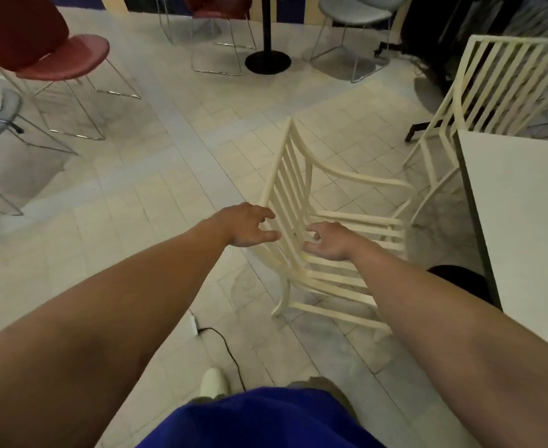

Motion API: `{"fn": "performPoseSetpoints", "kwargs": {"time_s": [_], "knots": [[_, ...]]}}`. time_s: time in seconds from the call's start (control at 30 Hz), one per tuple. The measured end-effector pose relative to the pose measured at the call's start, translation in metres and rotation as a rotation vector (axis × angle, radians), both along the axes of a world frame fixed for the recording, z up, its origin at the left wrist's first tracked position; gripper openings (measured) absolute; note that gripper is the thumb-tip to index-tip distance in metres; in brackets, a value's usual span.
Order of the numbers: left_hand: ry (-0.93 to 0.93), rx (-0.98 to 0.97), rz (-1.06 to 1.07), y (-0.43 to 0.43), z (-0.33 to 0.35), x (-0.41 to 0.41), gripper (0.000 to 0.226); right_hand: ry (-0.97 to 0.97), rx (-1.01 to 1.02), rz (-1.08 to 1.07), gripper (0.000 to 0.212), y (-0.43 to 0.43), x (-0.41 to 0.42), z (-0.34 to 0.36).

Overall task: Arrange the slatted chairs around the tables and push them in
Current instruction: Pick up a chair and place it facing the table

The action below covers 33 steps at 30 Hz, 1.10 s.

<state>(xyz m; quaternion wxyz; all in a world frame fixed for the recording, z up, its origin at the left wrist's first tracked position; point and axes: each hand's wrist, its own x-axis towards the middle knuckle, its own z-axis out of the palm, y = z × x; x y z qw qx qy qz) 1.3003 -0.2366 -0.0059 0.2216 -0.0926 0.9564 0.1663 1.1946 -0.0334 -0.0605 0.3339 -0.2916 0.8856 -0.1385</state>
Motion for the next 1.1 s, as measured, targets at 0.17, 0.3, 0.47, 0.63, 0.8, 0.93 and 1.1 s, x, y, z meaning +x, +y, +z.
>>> {"fn": "performPoseSetpoints", "kwargs": {"time_s": [0.17,0.3,0.47,0.63,0.8,0.93,1.1], "knots": [[-0.033,-0.06,-0.149,-0.078,0.011,-0.011,0.072,-0.042,-0.003,-0.118,0.077,-0.055,0.021,0.002],[-0.031,-0.067,-0.247,-0.124,0.022,-0.037,0.071,-0.059,-0.01,-0.233,0.079,-0.091,0.01,0.004],[-0.016,-0.072,-0.361,-0.16,0.02,-0.098,0.068,-0.084,-0.048,-0.353,0.081,-0.131,-0.021,-0.011],[-0.06,-0.093,-0.533,-0.178,-0.005,-0.197,0.07,-0.176,-0.059,-0.552,0.087,-0.148,-0.071,-0.04],[-0.133,-0.139,-0.769,-0.166,-0.03,-0.297,0.071,-0.25,-0.063,-0.734,0.092,-0.155,-0.123,-0.06],[-0.15,-0.17,-0.924,-0.151,-0.04,-0.356,0.073,-0.284,-0.101,-0.849,0.089,-0.161,-0.149,-0.065],[-0.262,-0.207,-1.095,-0.14,-0.055,-0.394,0.076,-0.331,-0.168,-1.0,0.086,-0.174,-0.153,-0.063]]}}
